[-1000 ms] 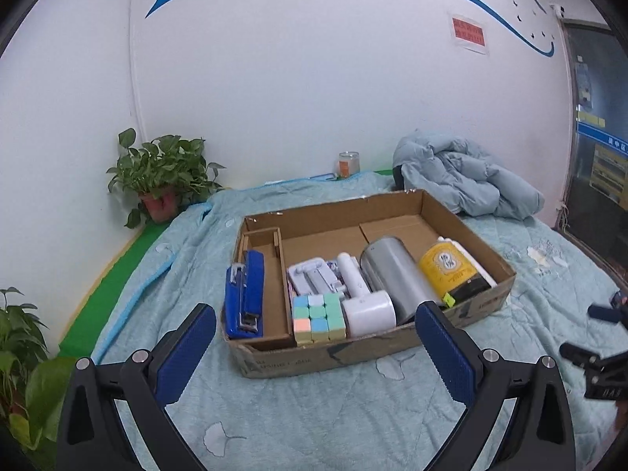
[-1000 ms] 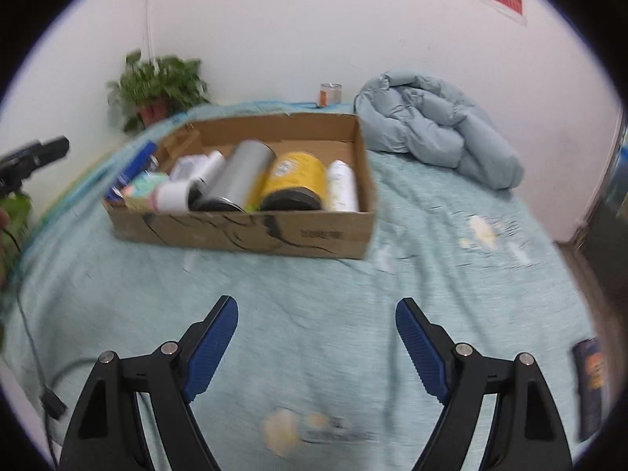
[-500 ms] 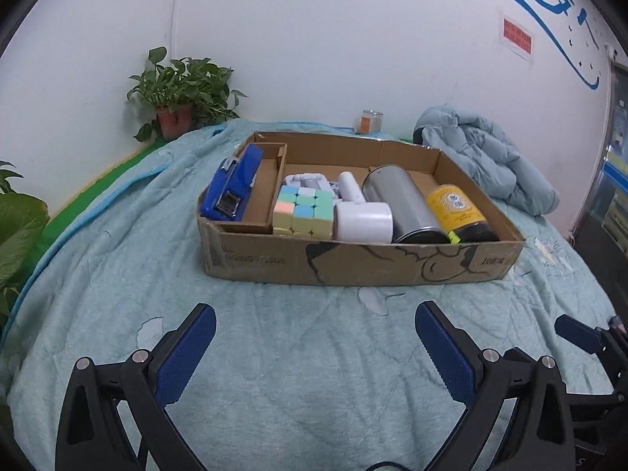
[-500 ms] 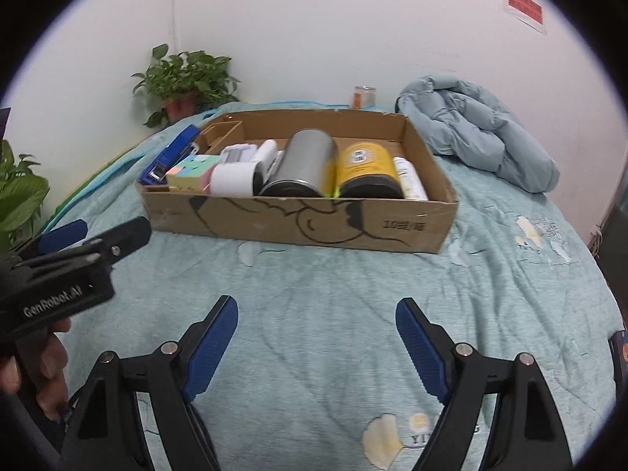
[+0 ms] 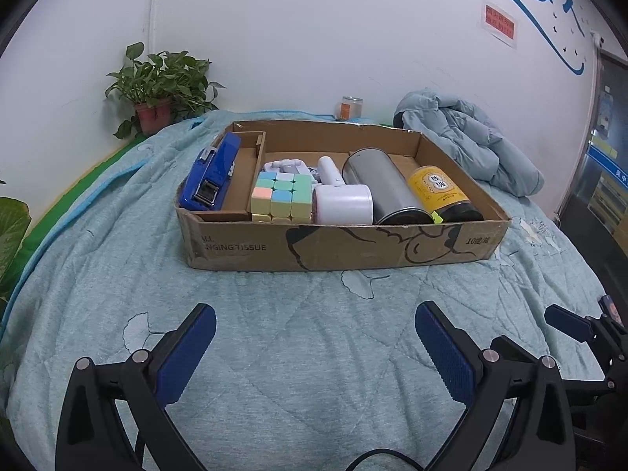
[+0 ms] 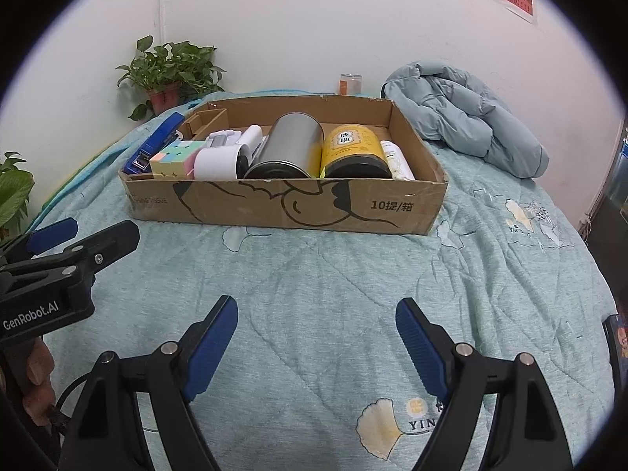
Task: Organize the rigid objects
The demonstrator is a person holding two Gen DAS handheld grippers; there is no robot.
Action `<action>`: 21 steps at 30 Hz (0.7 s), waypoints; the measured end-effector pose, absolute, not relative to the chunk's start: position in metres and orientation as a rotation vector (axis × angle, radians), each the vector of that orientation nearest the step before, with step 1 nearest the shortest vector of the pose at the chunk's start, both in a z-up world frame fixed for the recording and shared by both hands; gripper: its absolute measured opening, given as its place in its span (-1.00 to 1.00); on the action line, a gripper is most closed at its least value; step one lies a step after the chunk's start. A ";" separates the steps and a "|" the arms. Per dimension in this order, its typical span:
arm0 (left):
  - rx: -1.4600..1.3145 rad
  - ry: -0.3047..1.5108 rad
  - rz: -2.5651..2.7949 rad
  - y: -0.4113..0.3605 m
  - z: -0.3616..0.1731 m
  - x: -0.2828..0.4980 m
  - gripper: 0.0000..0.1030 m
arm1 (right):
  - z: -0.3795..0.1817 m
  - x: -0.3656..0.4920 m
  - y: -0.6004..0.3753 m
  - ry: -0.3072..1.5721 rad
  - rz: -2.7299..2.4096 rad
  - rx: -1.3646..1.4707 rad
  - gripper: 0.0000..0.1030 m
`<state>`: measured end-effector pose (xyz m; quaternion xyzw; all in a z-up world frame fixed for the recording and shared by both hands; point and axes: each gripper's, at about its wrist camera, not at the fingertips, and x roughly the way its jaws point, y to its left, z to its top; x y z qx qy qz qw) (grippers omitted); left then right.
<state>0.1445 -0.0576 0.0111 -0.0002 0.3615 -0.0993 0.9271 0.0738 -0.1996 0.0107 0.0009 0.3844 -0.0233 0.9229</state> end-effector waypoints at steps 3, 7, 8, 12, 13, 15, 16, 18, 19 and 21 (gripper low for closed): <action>-0.011 0.743 -0.201 -0.056 0.012 0.145 0.99 | 0.012 0.074 -0.198 0.786 -0.050 0.001 0.61; -0.012 0.741 -0.199 -0.054 0.014 0.142 0.99 | 0.015 0.074 -0.194 0.771 -0.048 -0.014 0.61; -0.015 0.741 -0.200 -0.053 0.014 0.142 0.99 | 0.015 0.075 -0.193 0.770 -0.047 -0.016 0.61; -0.016 0.739 -0.196 -0.052 0.015 0.142 0.99 | 0.016 0.076 -0.190 0.771 -0.040 -0.023 0.61; -0.017 0.739 -0.195 -0.051 0.015 0.142 0.99 | 0.016 0.076 -0.189 0.771 -0.040 -0.025 0.61; -0.020 0.740 -0.195 -0.051 0.016 0.142 0.99 | 0.017 0.075 -0.189 0.769 -0.041 -0.025 0.61; -0.022 0.740 -0.195 -0.050 0.017 0.143 0.99 | 0.017 0.076 -0.189 0.769 -0.042 -0.025 0.61; -0.025 0.741 -0.196 -0.050 0.017 0.144 0.99 | 0.017 0.076 -0.189 0.767 -0.045 -0.025 0.61; -0.024 0.740 -0.197 -0.050 0.018 0.144 0.99 | 0.018 0.076 -0.190 0.766 -0.046 -0.026 0.61; -0.022 0.743 -0.197 -0.051 0.017 0.144 0.99 | 0.018 0.076 -0.190 0.764 -0.048 -0.025 0.61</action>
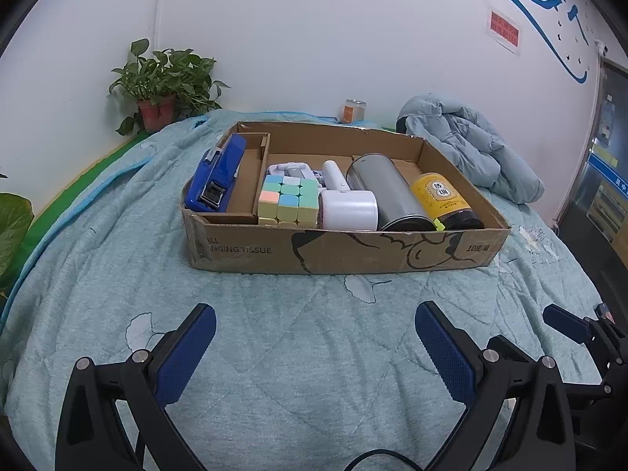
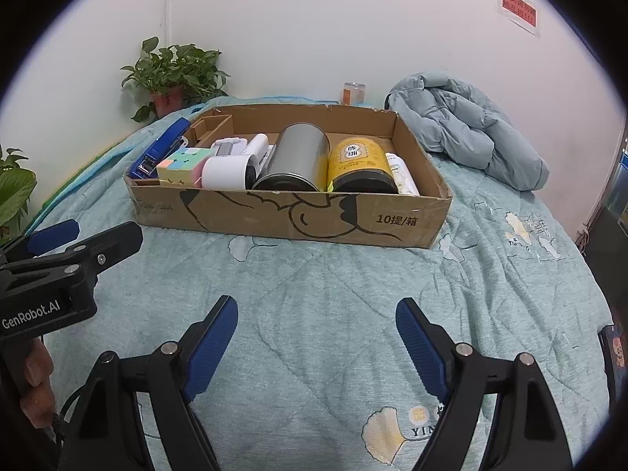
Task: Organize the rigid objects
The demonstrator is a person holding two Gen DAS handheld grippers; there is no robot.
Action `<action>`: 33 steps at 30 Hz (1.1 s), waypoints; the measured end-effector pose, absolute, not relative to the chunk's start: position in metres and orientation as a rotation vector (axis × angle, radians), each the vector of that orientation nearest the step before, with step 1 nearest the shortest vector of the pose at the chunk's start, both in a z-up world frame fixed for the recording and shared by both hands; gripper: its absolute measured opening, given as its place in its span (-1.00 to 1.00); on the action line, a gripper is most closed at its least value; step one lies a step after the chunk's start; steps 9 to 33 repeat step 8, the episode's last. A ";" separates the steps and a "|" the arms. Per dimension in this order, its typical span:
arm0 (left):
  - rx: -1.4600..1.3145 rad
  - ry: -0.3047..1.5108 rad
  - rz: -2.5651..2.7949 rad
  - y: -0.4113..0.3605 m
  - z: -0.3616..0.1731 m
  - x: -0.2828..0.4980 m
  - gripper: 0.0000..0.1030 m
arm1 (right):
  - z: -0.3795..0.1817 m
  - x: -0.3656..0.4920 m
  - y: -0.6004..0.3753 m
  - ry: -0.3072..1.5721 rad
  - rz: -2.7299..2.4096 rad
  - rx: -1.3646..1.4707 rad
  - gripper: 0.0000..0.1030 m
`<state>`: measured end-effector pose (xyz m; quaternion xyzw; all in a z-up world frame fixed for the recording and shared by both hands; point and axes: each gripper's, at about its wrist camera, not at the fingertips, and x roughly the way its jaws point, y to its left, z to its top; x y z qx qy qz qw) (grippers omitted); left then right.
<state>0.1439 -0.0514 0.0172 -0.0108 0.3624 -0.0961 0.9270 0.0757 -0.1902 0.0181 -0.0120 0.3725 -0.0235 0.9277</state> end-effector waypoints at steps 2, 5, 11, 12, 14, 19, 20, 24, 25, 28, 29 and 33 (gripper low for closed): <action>-0.020 0.746 -0.200 -0.053 0.017 0.144 0.99 | 0.018 0.075 -0.191 0.763 -0.049 -0.023 0.61; -0.015 0.732 -0.199 -0.054 0.017 0.143 0.99 | 0.018 0.076 -0.191 0.762 -0.048 -0.025 0.61; -0.008 0.727 -0.203 -0.056 0.018 0.143 0.99 | 0.018 0.076 -0.192 0.765 -0.048 -0.024 0.61; -0.008 0.727 -0.203 -0.056 0.018 0.143 0.99 | 0.018 0.076 -0.192 0.765 -0.048 -0.024 0.61; -0.008 0.727 -0.203 -0.056 0.018 0.143 0.99 | 0.018 0.076 -0.192 0.765 -0.048 -0.024 0.61; -0.008 0.727 -0.203 -0.056 0.018 0.143 0.99 | 0.018 0.076 -0.192 0.765 -0.048 -0.024 0.61; -0.008 0.727 -0.203 -0.056 0.018 0.143 0.99 | 0.018 0.076 -0.192 0.765 -0.048 -0.024 0.61; -0.008 0.727 -0.203 -0.056 0.018 0.143 0.99 | 0.018 0.076 -0.192 0.765 -0.048 -0.024 0.61; -0.008 0.727 -0.203 -0.056 0.018 0.143 0.99 | 0.018 0.076 -0.192 0.765 -0.048 -0.024 0.61; -0.008 0.727 -0.203 -0.056 0.018 0.143 0.99 | 0.018 0.076 -0.192 0.765 -0.048 -0.024 0.61; -0.008 0.727 -0.203 -0.056 0.018 0.143 0.99 | 0.018 0.076 -0.192 0.765 -0.048 -0.024 0.61; -0.008 0.727 -0.203 -0.056 0.018 0.143 0.99 | 0.018 0.076 -0.192 0.765 -0.048 -0.024 0.61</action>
